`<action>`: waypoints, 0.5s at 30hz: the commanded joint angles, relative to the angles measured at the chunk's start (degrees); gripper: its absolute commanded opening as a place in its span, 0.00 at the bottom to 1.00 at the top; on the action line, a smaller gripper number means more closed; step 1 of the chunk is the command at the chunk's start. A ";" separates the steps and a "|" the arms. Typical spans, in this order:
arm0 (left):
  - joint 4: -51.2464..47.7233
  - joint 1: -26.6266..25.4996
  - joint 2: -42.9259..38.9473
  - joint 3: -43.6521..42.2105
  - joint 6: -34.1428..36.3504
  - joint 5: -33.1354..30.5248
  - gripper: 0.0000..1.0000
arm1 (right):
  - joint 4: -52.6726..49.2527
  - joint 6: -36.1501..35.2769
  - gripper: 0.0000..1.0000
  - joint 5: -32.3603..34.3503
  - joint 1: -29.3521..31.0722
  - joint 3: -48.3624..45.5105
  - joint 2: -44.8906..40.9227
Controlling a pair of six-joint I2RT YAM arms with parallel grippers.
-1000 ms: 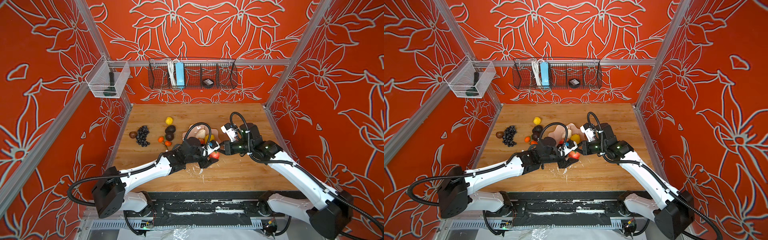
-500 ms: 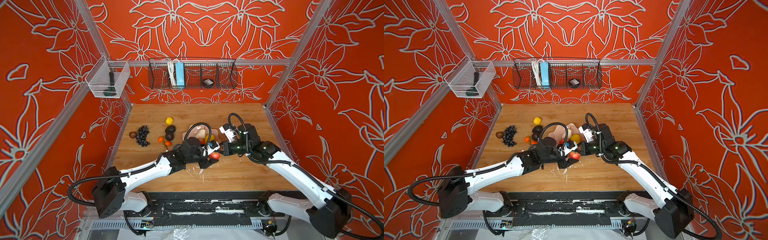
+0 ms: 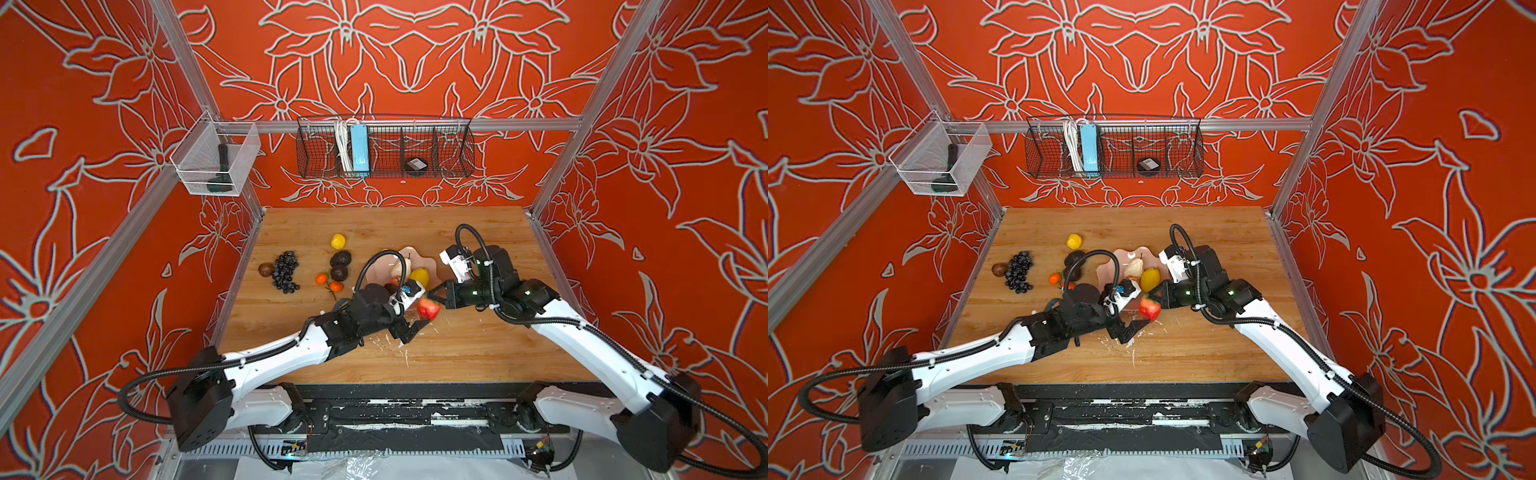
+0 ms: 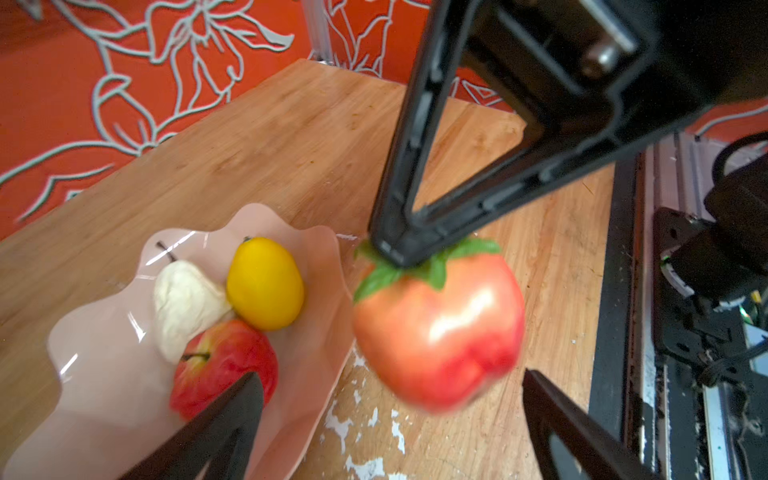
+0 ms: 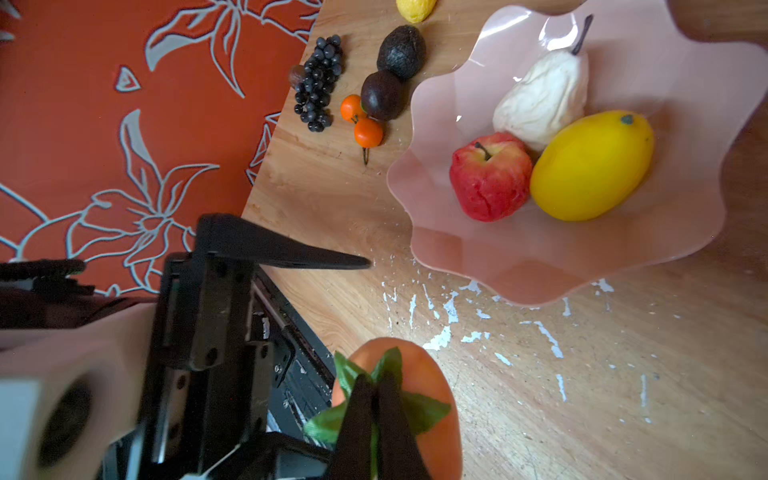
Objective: Place and organize the fake fruits in the fruit bowl
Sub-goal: 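Open left gripper and draw back while right gripper holds the strawberry, then lower the strawberry into the bowl beside the lemon with right gripper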
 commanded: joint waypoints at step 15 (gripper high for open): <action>-6.84 1.07 -37.94 -18.80 -18.58 -36.86 0.98 | 10.55 -0.10 0.00 6.85 -0.01 19.79 26.15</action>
